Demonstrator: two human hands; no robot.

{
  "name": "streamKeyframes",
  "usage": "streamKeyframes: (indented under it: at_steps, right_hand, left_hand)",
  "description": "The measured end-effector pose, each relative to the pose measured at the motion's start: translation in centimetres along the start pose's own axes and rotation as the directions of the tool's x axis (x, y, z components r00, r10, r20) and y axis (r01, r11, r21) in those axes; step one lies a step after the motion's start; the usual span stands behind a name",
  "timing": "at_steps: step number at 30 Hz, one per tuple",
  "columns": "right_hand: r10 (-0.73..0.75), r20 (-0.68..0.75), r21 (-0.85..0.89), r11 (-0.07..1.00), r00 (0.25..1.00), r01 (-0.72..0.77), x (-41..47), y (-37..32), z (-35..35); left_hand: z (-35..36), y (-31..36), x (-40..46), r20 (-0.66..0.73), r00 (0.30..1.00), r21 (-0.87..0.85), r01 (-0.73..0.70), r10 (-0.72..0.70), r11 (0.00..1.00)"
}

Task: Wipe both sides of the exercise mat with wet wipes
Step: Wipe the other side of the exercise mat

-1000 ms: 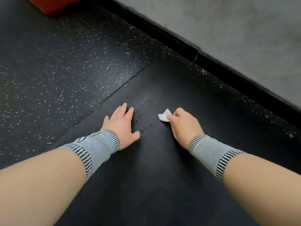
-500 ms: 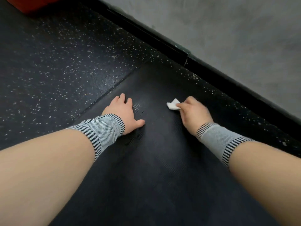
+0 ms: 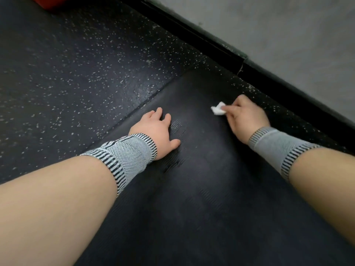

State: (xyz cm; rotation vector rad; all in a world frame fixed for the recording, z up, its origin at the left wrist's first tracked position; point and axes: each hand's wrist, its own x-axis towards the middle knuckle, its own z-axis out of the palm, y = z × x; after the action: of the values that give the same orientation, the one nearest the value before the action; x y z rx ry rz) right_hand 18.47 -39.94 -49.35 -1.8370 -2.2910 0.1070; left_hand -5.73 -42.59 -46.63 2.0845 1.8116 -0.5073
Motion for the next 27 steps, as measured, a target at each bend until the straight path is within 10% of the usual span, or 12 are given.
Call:
streamKeyframes:
  at_steps: [4, 11, 17, 23, 27]
  right_hand:
    - [0.386, -0.019, -0.097, 0.917, 0.922, -0.386, 3.6, 1.3, -0.1]
    - [-0.244, 0.153, 0.053, 0.97, 0.958, 0.238, 1.4, -4.0, 0.3]
    - [0.342, 0.036, -0.146, 0.931, 0.939, -0.334, 7.3, -0.5, 0.3]
    - [-0.26, 0.181, 0.049, 0.966, 0.949, 0.255, 4.4, -5.7, 1.4]
    - [-0.008, 0.073, -0.09, 0.996, 0.997, 0.014, 8.6, -2.7, 0.5]
  left_hand:
    - [0.1, -0.2, 0.1, 0.0, 1.0, -0.005, -0.001, 0.001, 1.0]
    - [0.3, -0.3, 0.1, -0.013, 1.0, -0.034, -0.001, 0.001, 0.999]
    - [0.3, -0.3, 0.0, -0.018, 1.0, -0.029, -0.006, 0.006, 1.0]
    - [0.3, -0.3, -0.1, -0.021, 1.0, -0.052, -0.003, 0.002, 0.999]
    - [0.3, -0.2, -0.1, -0.02, 1.0, -0.044, -0.007, 0.006, 0.999]
